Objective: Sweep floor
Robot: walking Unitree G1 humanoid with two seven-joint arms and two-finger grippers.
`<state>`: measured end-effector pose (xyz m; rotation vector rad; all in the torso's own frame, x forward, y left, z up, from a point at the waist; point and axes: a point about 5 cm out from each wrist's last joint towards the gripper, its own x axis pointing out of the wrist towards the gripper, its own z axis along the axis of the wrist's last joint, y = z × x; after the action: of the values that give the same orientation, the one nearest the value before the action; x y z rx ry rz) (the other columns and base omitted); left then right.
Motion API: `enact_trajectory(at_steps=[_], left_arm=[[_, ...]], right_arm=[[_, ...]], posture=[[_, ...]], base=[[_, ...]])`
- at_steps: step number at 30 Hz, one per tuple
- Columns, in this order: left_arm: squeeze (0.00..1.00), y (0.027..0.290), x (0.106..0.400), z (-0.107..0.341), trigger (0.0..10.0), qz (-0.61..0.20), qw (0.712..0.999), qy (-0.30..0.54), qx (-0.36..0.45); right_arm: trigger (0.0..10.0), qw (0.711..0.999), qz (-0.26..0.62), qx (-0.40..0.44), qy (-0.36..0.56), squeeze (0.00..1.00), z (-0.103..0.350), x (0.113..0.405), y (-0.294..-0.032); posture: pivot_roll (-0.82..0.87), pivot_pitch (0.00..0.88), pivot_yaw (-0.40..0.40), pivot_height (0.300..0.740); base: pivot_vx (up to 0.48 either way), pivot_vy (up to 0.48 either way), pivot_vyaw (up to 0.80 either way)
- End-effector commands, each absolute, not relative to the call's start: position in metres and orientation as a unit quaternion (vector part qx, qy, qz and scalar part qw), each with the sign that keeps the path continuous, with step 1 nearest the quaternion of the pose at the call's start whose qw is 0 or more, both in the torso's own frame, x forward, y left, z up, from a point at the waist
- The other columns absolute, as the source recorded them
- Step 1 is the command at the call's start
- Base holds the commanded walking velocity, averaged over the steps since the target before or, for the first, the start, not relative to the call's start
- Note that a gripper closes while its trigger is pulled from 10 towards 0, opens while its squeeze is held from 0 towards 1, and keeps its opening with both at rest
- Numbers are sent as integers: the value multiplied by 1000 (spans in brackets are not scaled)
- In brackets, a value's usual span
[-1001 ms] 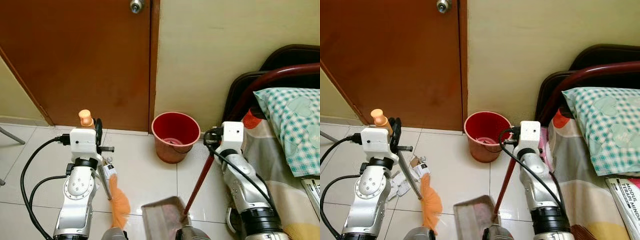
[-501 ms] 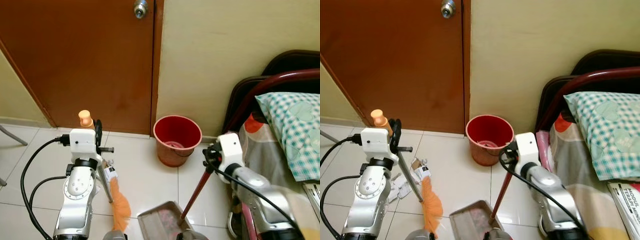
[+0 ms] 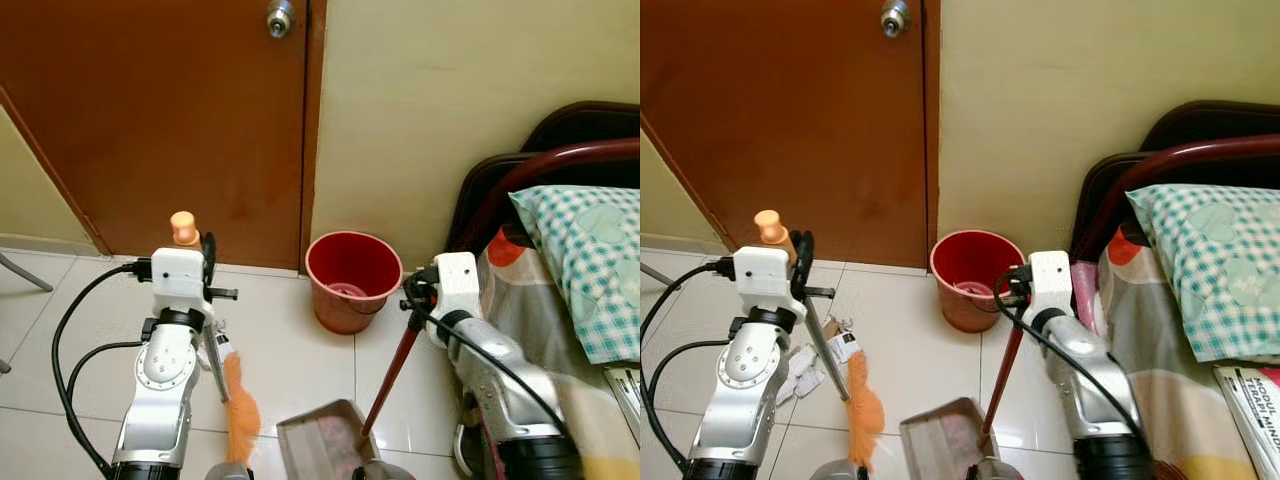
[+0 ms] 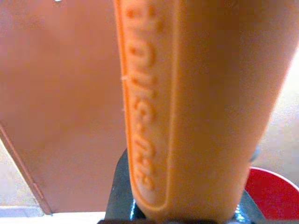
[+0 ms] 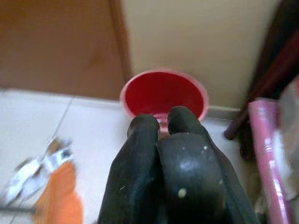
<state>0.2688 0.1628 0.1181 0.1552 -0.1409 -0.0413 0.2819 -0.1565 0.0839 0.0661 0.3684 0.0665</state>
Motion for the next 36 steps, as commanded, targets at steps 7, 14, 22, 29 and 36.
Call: enact_trajectory(at_steps=[7, 14, 22, 29, 36], left_arm=[[0, 165, 265, 133, 10000, -6, 988, -113, 109], [0, 155, 269, 154, 10000, -22, 978, -158, 134], [0, 160, 277, 149, 10000, -35, 978, -145, 143], [0, 156, 302, 137, 10000, -74, 974, -125, 173], [0, 156, 323, 147, 10000, -74, 967, -148, 195]], right_arm=[[10000, 993, -53, 69, 75, 0, 96, 283, -181], [10000, 995, -55, 65, 57, 0, 93, 286, -178], [10000, 996, -45, 63, 37, 0, 97, 294, -173], [10000, 997, -36, 64, 26, 0, 99, 298, -165], [10000, 997, -38, 64, 23, 0, 100, 298, -164]], posture=[[39, 42, -34, 740], [39, 40, -31, 740], [36, 53, -31, 740], [22, 70, -38, 740], [12, 72, -37, 740]], base=[[0, 0, 0], [0, 0, 0], [0, 0, 0], [0, 0, 0], [0, 0, 0]])
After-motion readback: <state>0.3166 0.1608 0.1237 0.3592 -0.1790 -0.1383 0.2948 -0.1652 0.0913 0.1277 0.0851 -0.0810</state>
